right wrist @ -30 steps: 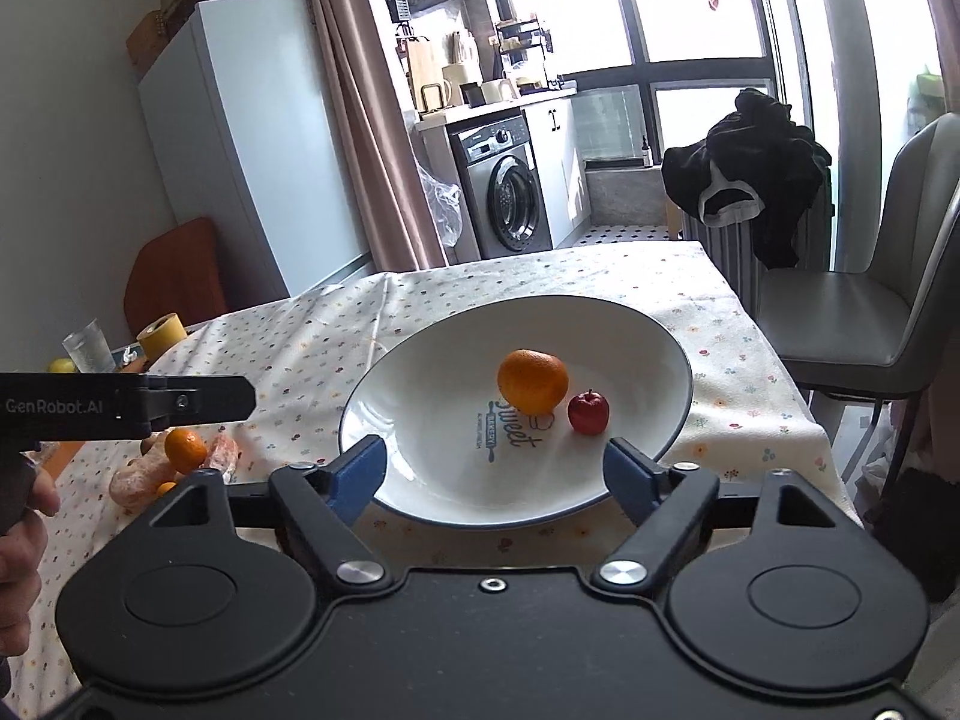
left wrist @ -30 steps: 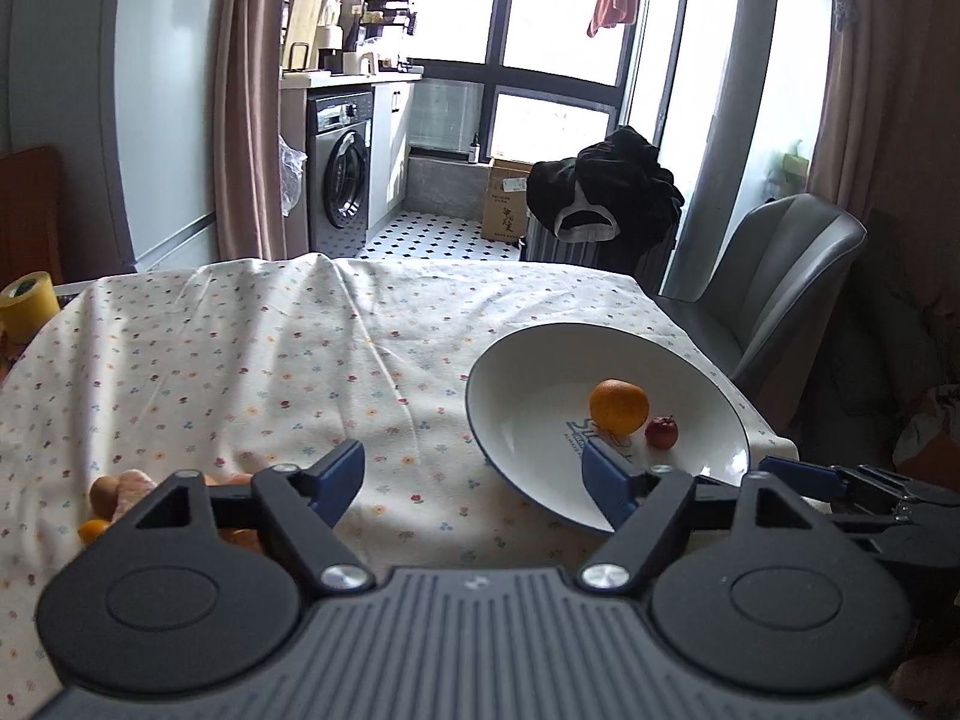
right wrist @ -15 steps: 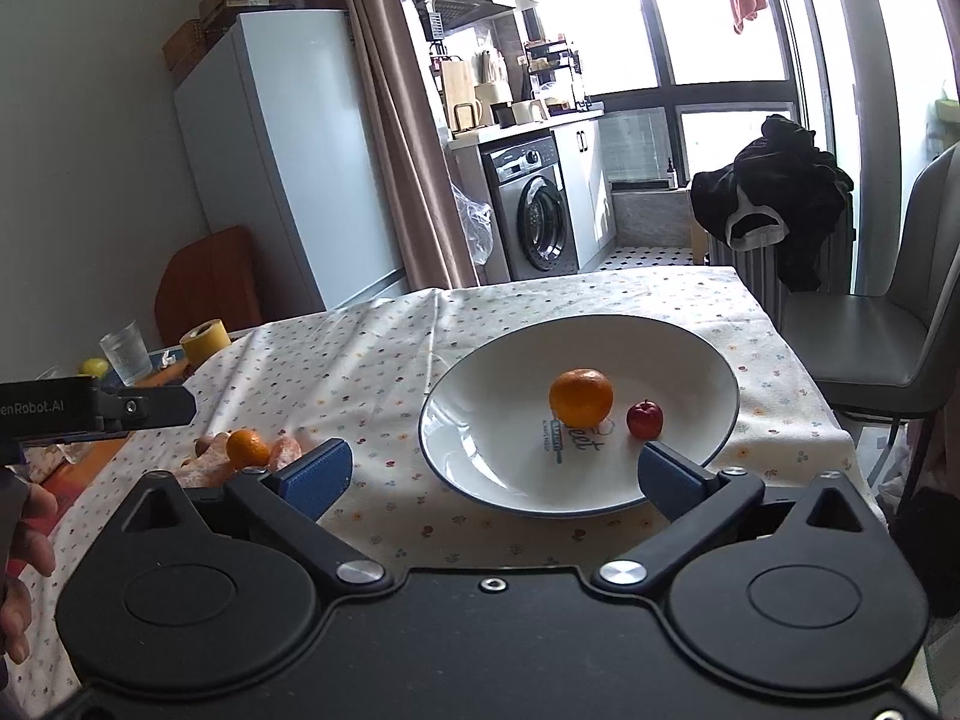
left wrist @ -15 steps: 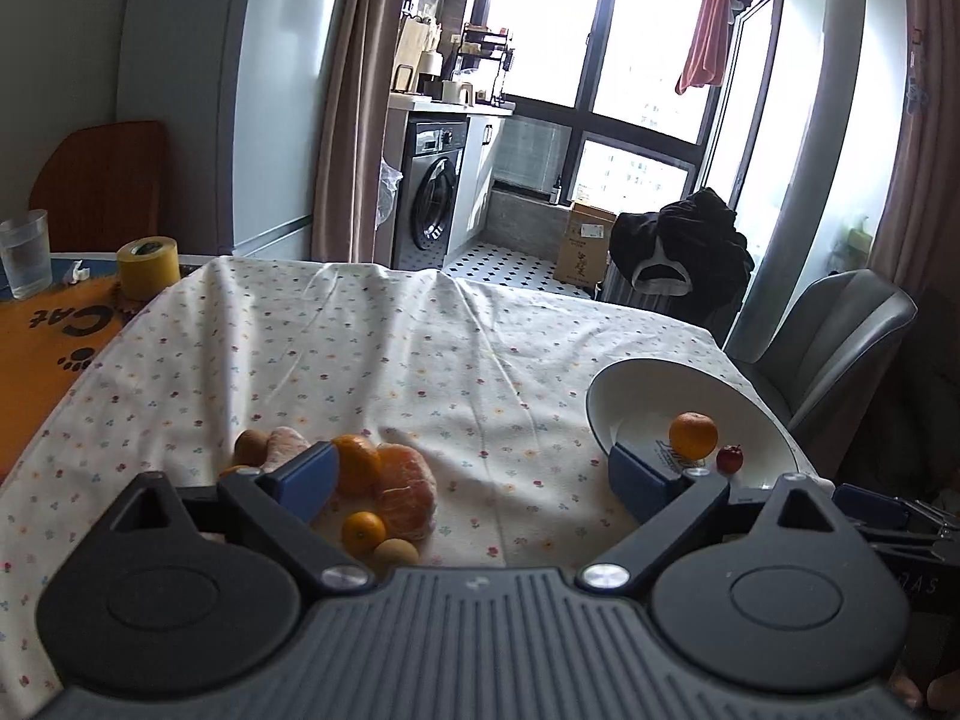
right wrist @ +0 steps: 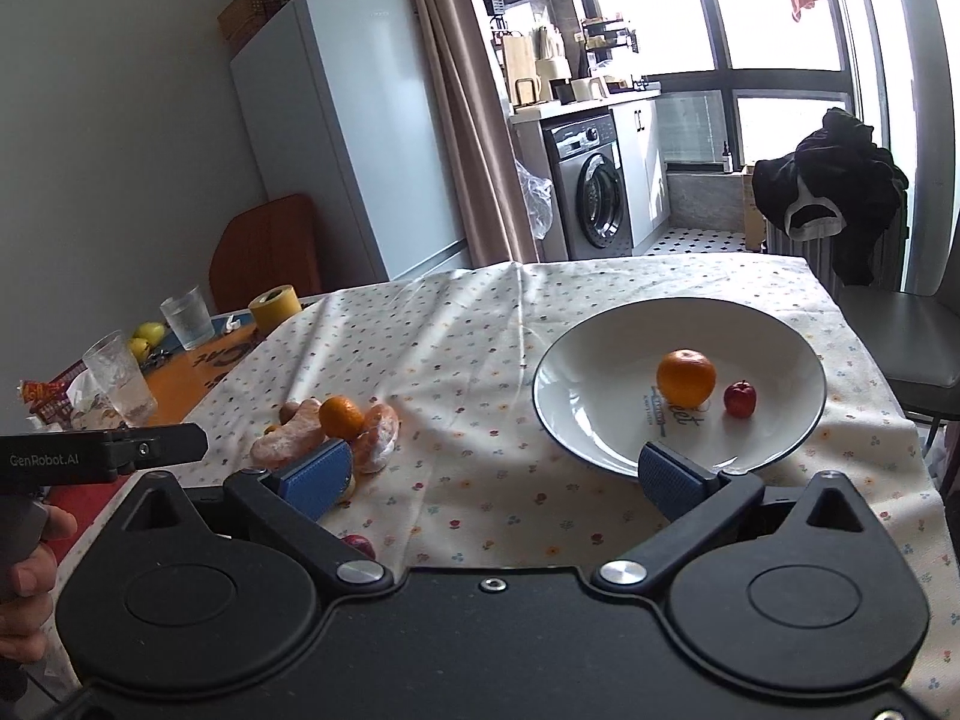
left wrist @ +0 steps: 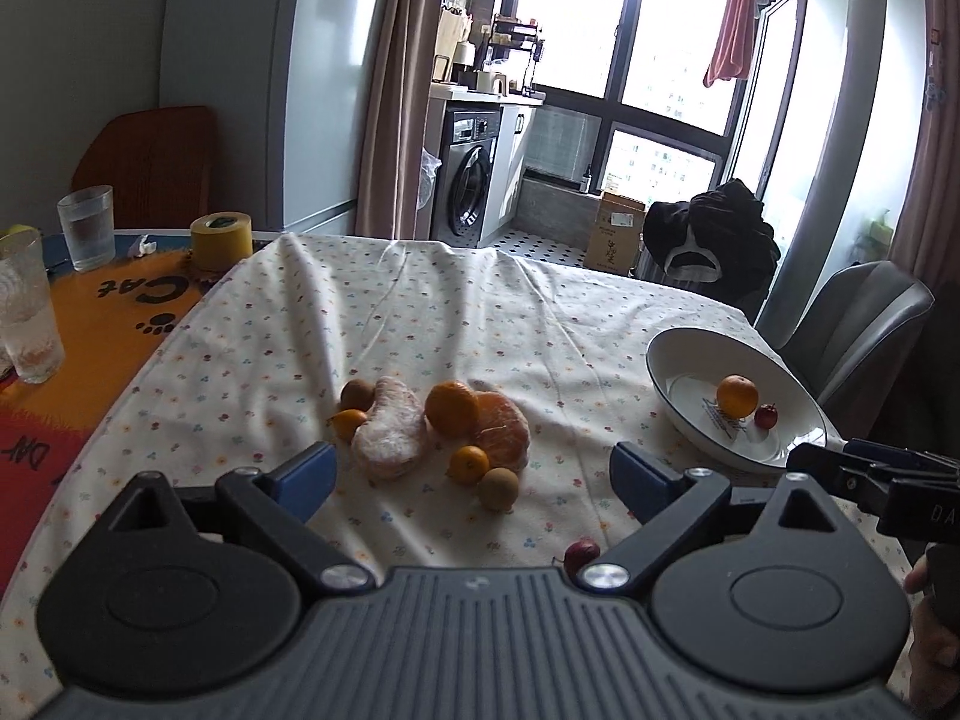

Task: Organize fruits
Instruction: 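Move both open grippers back from the bowl toward the fruit pile, then grasp the dark red plum with the right gripper while the left gripper grasps the brown kiwi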

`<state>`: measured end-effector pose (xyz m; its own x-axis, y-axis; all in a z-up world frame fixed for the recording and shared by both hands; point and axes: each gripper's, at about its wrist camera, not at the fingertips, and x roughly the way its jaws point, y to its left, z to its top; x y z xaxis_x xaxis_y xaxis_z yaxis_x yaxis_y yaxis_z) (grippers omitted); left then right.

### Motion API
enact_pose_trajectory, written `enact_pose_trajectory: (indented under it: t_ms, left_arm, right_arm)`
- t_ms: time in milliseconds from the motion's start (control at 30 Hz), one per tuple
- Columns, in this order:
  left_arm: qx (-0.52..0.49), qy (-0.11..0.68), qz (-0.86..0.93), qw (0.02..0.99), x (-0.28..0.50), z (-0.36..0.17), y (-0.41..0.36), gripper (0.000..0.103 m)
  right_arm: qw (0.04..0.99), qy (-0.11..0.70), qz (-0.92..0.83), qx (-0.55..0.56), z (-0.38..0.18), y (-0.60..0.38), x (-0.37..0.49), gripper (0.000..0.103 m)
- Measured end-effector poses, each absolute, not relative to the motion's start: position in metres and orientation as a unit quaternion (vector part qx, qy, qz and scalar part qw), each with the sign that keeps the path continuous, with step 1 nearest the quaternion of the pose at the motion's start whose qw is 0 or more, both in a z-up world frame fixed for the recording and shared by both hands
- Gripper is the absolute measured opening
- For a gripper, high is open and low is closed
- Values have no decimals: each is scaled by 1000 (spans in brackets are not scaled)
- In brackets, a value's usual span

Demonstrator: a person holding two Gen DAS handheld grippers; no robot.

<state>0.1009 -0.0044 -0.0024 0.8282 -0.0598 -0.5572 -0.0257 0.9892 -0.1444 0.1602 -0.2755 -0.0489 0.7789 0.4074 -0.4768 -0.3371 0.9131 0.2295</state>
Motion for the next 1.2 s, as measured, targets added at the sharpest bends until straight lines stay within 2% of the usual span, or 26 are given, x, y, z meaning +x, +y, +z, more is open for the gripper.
enact_pose_trajectory:
  t_ms: [667,833,1000,1200]
  left_arm:
    - [-108,310,18,944,72,-20,44,96]
    - [-114,316,14,942,77,-28,45,94]
    - [-106,318,5,942,83,-34,39,93]
    - [-101,321,0,942,90,-39,36,85]
  right_arm:
    - [918,302,254,37,-61,-231,150,103]
    - [916,306,257,35,-67,-227,153,100]
    - [910,319,264,34,-76,-221,159,84]
    - [898,335,283,22,-88,-208,166,73]
